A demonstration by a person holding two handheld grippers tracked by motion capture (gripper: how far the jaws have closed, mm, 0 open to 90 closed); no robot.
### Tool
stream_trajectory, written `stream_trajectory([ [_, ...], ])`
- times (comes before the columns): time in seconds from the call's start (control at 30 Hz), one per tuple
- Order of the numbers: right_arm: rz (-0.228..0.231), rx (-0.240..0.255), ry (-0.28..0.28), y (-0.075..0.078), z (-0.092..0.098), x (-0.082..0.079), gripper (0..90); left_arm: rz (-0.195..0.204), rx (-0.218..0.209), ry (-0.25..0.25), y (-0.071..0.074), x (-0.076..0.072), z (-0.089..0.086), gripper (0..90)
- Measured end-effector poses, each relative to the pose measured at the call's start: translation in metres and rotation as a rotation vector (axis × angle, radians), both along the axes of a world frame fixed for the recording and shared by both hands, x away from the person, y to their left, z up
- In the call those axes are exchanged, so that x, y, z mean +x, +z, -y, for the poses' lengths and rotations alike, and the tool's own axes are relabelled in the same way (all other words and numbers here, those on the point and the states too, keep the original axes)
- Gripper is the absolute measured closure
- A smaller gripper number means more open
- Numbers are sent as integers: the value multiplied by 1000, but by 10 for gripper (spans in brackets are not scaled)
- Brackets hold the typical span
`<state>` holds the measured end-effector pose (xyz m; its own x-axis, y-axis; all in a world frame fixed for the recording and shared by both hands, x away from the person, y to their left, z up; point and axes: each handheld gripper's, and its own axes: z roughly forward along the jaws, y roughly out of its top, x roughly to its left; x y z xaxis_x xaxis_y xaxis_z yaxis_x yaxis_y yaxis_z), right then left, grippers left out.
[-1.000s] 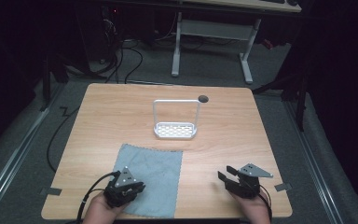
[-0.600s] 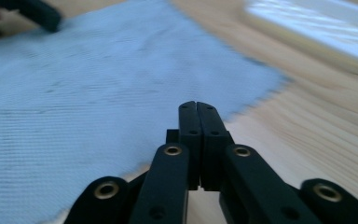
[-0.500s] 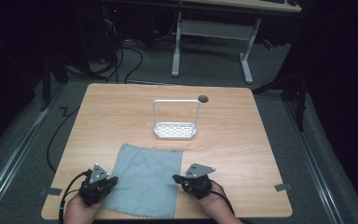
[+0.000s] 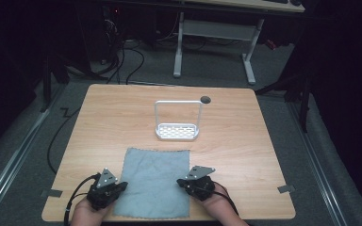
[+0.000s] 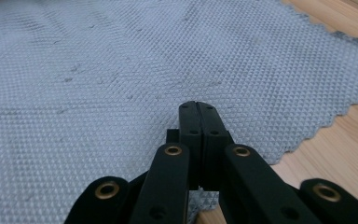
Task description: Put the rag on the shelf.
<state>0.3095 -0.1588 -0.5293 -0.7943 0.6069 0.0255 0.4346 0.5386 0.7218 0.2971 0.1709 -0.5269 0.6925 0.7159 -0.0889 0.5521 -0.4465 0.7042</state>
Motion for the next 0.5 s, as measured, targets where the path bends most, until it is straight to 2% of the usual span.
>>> stream_trajectory([
  [0.23,-4,5,-108,0,42,-11,900,-20,-13,-165,1,0,39,900],
  [0.27,-4,5,-108,0,42,-11,900,-20,-13,-165,1,0,39,900],
  [0.3,-3,6,-135,1,56,-15,900,-24,-16,-214,1,-1,50,900],
  [0.33,-3,6,-135,1,56,-15,900,-24,-16,-214,1,-1,50,900],
  [0.37,-6,13,-172,1,69,-21,900,-25,-13,-260,1,-2,60,900],
  [0.4,-9,13,-187,1,75,-23,900,-29,-12,-282,1,-3,64,900],
  [0.47,-13,19,-205,1,81,-26,900,-32,-10,-300,2,-4,67,900],
  [0.5,-21,30,-222,1,89,-32,900,-39,-14,-317,2,-6,69,899],
])
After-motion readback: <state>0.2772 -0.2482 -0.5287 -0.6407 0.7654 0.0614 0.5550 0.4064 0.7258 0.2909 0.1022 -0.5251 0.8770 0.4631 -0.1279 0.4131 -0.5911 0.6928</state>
